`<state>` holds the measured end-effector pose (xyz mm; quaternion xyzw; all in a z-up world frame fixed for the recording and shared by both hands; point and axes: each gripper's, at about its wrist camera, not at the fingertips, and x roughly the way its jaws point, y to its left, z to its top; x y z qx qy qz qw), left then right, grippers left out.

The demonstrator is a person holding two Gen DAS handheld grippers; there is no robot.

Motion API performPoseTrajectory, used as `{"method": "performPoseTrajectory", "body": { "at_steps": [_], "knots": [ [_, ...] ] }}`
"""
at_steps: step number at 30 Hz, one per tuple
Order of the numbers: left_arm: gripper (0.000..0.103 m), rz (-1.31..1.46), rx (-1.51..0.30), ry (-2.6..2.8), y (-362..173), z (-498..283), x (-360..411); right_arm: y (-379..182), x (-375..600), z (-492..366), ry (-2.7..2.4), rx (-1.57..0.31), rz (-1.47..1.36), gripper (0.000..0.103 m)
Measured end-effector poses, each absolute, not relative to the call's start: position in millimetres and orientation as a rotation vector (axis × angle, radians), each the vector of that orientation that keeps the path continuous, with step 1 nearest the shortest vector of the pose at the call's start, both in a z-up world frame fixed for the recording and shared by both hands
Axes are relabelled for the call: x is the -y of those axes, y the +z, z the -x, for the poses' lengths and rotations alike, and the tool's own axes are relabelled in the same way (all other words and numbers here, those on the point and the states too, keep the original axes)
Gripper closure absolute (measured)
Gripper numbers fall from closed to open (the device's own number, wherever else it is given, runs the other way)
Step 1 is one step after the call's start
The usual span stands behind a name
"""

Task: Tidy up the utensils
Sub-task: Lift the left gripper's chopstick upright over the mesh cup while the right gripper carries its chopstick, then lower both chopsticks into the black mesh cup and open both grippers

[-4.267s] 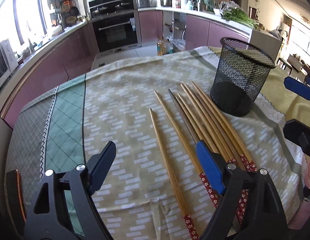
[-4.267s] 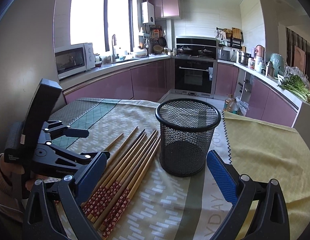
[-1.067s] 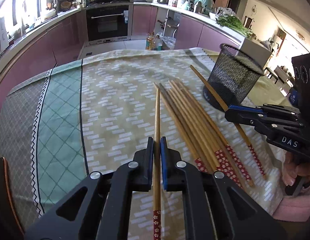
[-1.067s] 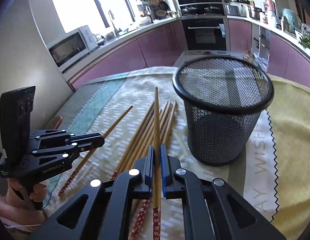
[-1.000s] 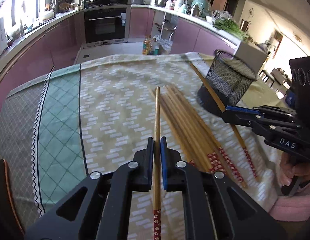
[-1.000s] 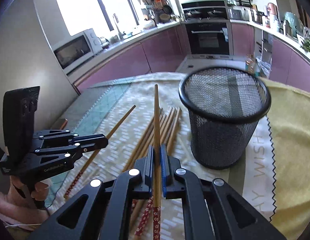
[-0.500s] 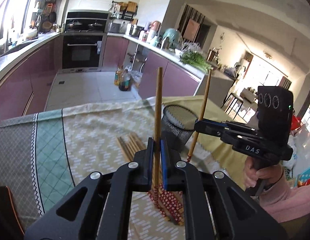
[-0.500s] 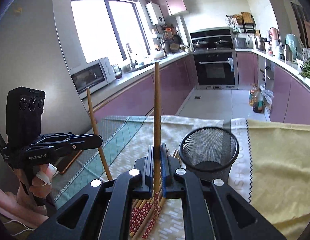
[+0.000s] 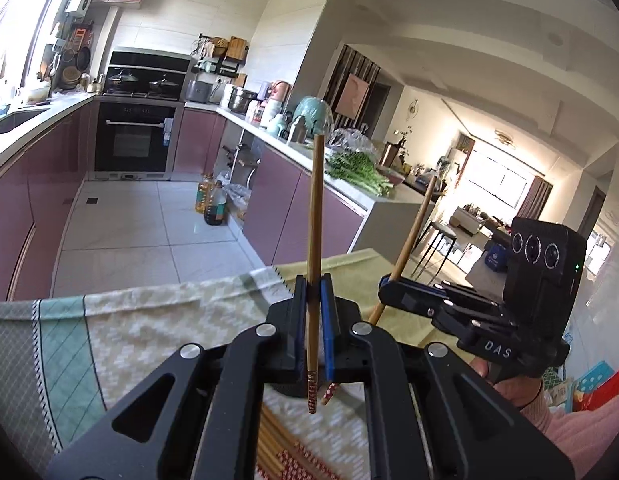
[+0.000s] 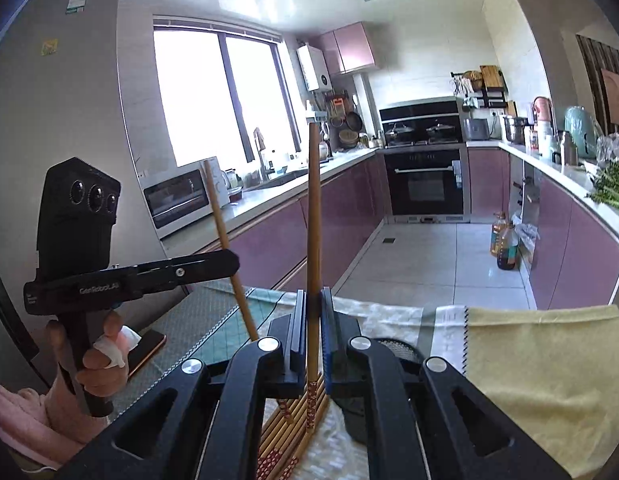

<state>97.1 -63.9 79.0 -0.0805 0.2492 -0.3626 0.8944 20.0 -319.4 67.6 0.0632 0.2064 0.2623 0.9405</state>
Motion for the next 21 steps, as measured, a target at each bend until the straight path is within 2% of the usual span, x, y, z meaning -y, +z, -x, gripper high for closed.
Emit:
{"method": "performPoseTrajectory", "body": {
  "at_steps": [7,12,21],
  "knots": [
    [0.095,0.159,-0.480,-0.764,105,-113,91,90,331,-29,0.500,-0.352,-0.108,0.098],
    [0.095,0.122,-0.494,-0.741,105,-122,110,90,333,-41,0.452,-0.344,-0.073,0.098],
    [0.095,0.051,-0.640,-0.734,54,-140,137,43,323,-75,0.457,-0.541,-0.063,0.098]
  ]
}}
